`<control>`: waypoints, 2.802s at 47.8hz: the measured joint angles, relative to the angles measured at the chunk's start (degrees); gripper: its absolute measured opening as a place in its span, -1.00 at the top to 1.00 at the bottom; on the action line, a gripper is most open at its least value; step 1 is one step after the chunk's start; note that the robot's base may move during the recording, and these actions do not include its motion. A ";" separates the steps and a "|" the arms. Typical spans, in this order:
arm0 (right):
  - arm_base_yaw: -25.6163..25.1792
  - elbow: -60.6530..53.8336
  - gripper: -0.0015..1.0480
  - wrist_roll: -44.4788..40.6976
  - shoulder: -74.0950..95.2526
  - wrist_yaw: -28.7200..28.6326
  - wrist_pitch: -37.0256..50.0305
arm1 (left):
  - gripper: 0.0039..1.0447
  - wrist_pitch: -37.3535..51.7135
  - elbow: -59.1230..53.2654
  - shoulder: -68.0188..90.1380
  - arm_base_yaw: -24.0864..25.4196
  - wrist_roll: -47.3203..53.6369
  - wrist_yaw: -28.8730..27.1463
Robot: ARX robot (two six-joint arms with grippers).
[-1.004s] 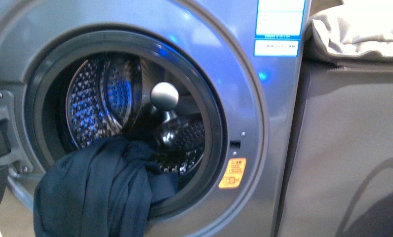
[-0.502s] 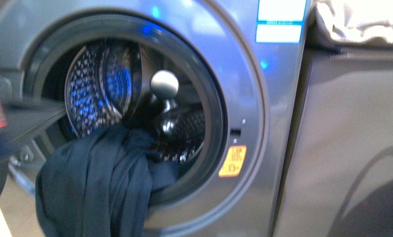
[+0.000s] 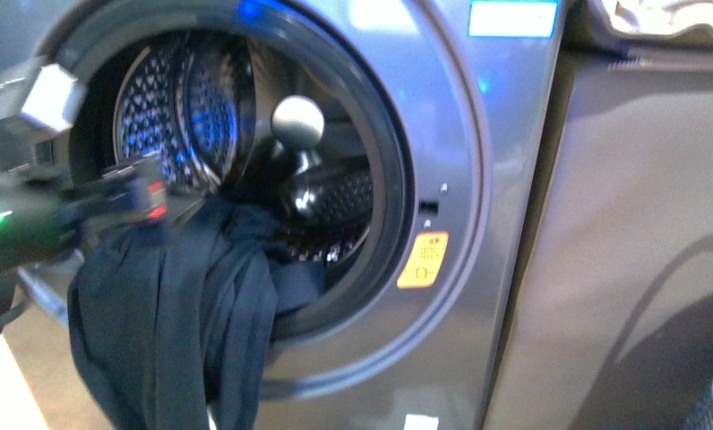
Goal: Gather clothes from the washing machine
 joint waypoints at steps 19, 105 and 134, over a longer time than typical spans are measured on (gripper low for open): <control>0.00 0.00 -0.85 0.00 0.00 0.00 0.00 | -0.88 -3.48 10.56 11.72 -0.20 1.07 -2.97; 0.00 0.00 -0.85 0.00 0.00 0.00 0.00 | -0.88 -12.94 23.10 24.15 -5.49 -9.97 2.58; 0.00 0.00 -0.85 0.00 0.00 0.00 0.00 | -0.68 -20.35 27.65 28.35 -7.04 5.84 -10.78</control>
